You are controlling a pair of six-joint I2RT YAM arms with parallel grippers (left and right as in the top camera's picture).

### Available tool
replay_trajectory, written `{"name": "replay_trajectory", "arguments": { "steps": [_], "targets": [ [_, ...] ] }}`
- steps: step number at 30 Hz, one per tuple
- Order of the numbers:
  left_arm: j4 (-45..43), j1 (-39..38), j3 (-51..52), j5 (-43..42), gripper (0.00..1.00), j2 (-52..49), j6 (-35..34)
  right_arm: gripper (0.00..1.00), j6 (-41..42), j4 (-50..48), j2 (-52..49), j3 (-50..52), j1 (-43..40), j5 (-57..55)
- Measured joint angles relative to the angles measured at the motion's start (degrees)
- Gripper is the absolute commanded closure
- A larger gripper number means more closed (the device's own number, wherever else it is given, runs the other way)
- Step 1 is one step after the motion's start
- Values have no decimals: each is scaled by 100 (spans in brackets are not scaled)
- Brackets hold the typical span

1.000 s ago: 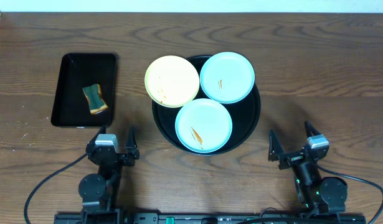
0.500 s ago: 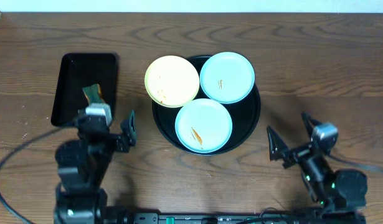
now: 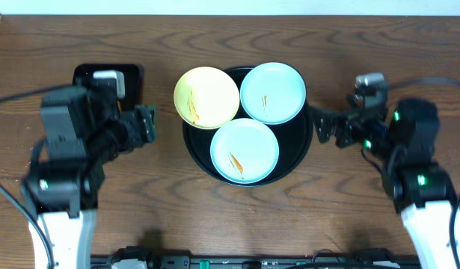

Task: Clean dirty plates on tray and stack at the side
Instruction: 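Move the left gripper to the sponge and the right gripper to the plates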

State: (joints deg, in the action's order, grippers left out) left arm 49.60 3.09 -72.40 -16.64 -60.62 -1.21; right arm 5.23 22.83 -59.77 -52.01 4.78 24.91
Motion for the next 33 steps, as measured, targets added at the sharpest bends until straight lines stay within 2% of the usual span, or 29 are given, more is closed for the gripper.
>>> {"name": "replay_trajectory", "arguments": {
  "steps": [3,7,14,18,26,33],
  "targets": [
    [302,0,-511,2,23,-466,-2,1,-151,343,-610,-487,0,24],
    [391,0,-616,0,23,-817,-17,1,-254,352,-1134,-708,0,227],
    [476,0,-616,31,23,-1213,-72,1,-295,372,-1414,-708,0,396],
    [356,42,-616,411,23,-1589,-378,1,-295,380,-1440,-708,0,424],
    [-588,693,-616,1193,24,-2767,-1211,1,-297,391,-1443,-708,0,424],
    [-1585,1137,-616,1390,24,-3766,-1401,1,-299,527,-1443,-708,0,424]
  ]
}}
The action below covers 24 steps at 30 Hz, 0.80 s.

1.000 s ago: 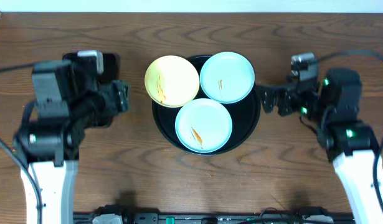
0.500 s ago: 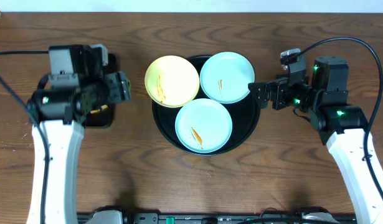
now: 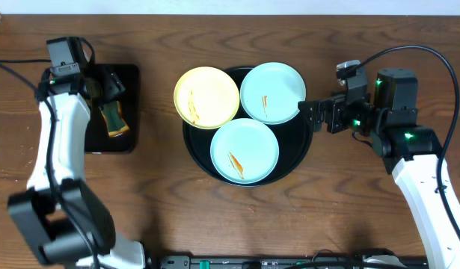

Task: Clean dirty plates on tray and stack at the side
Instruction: 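Move the left gripper to the sponge and the right gripper to the plates, then grasp the green-yellow sponge with the left gripper and lift it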

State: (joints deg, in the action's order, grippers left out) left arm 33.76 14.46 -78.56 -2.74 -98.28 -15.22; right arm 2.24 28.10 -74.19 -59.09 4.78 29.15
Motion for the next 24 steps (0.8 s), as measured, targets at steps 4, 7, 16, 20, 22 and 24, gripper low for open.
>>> {"name": "replay_trajectory", "arguments": {
  "steps": [4,7,16,20,22,24],
  "targets": [
    [-240,17,0,17,25,-555,35,1,-4,131,0,0,0,-20],
    [-249,11,0,70,25,-898,79,1,-13,229,0,0,0,-66],
    [39,155,0,337,25,-1429,304,1,-15,369,0,0,0,-138],
    [31,382,0,94,28,-1565,713,1,-15,382,0,0,0,-177],
    [28,450,0,-87,28,-1679,955,1,-15,382,0,0,0,-190],
    [33,450,0,-192,29,-1799,1108,1,-15,382,0,0,0,-199]
  ]
}}
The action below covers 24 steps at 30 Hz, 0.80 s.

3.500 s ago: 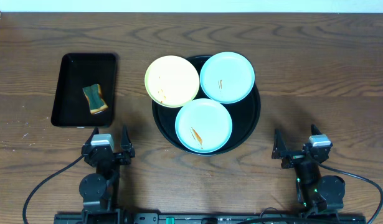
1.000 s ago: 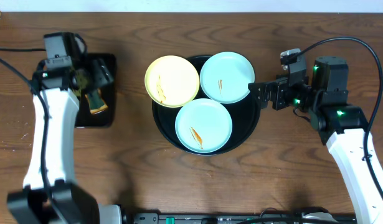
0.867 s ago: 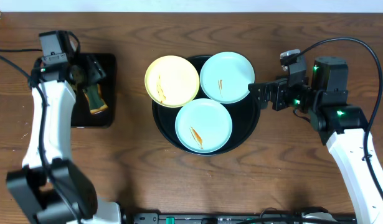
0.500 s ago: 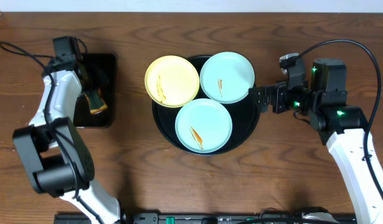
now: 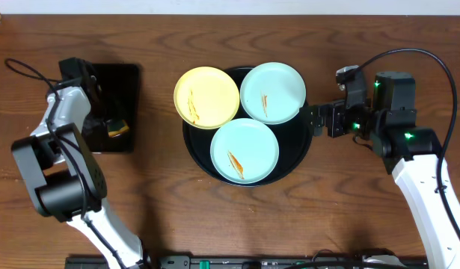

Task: Clean dirty plates on tray and stack at the side
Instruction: 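Grasp the green-yellow sponge with the left gripper and lift it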

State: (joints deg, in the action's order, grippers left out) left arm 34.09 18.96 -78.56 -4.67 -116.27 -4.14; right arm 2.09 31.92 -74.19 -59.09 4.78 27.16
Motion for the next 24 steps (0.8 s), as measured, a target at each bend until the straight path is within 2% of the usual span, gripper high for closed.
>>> {"name": "replay_trajectory", "arguments": {
  "steps": [3,5,7,8,12,19,24],
  "targets": [
    [-9,-33,-28,-74,31,-118,142,1,0,4,0,0,0,0],
    [-2,-46,-35,-116,38,-118,186,1,0,15,0,0,0,-2],
    [0,-48,-35,-125,53,-118,216,1,0,17,0,0,0,-4],
    [0,-48,-35,-142,66,-118,254,1,0,17,0,0,0,-7],
    [33,-48,-35,-160,92,-118,284,4,-2,17,0,0,0,-11],
    [190,-48,-33,-168,93,24,254,22,160,15,-103,0,0,-63],
    [485,-48,-33,-227,92,780,42,30,546,-52,-612,-4,31,-175]
  ]
}}
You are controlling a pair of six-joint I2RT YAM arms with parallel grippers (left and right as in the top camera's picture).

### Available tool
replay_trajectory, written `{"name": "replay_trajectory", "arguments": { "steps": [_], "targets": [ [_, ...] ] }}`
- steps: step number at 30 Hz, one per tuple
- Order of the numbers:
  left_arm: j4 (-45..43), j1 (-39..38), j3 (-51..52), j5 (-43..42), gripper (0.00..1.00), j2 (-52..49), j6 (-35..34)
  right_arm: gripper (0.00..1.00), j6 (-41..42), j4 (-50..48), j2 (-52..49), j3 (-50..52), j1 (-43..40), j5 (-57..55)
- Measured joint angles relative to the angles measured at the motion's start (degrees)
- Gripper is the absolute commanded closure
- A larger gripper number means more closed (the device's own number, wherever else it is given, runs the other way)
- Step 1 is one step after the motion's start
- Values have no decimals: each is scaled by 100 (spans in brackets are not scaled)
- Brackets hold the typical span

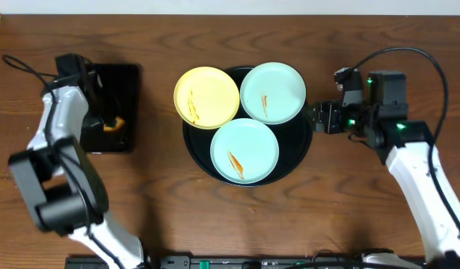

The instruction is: Clean dirty plates on tray and stack at the side

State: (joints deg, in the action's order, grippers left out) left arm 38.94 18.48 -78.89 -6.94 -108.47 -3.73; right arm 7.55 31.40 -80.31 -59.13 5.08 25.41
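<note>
Three dirty plates lie on a round black tray point(304, 153): a yellow plate point(206, 97) at its upper left, a light blue plate point(272, 92) at its upper right and another light blue plate point(244, 149) in front. All carry orange smears. My left gripper point(101, 119) reaches down into a small black rectangular tray point(125, 82) at the far left, right at an orange-brown sponge point(114, 122); its fingers are mostly hidden. My right gripper point(317, 119) hovers open beside the round tray's right rim.
The brown wooden table point(155, 194) extends in front of the trays. Cables run from both arms at the left and right edges. The left arm's base and links fill the lower left corner.
The orange part of the sponge shows a little higher in the small tray beside my left gripper. The left arm's elbow has shifted. My right gripper has stayed by the round tray's rim.
My left gripper first hung between the small tray and the round tray. Then it was above the small tray with the sponge in plain view. Then it was down on the sponge, where it still is. My right gripper moved close to the round tray's right rim and stayed.
</note>
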Motion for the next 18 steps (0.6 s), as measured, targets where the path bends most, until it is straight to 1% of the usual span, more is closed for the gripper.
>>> {"name": "replay_trajectory", "arguments": {
  "steps": [4,7,13,18],
  "targets": [
    [437,-37,0,-122,93,848,-144,36,212,-173,-527,0,219,-74],
    [800,-149,0,-240,93,1268,-254,39,367,-299,-892,-2,494,-87],
    [1351,-673,0,-354,93,1443,-557,46,625,-358,-1495,-2,960,-98],
    [1580,-1276,0,-369,93,1443,-920,52,761,-339,-1764,-2,1180,-188]
  ]
}}
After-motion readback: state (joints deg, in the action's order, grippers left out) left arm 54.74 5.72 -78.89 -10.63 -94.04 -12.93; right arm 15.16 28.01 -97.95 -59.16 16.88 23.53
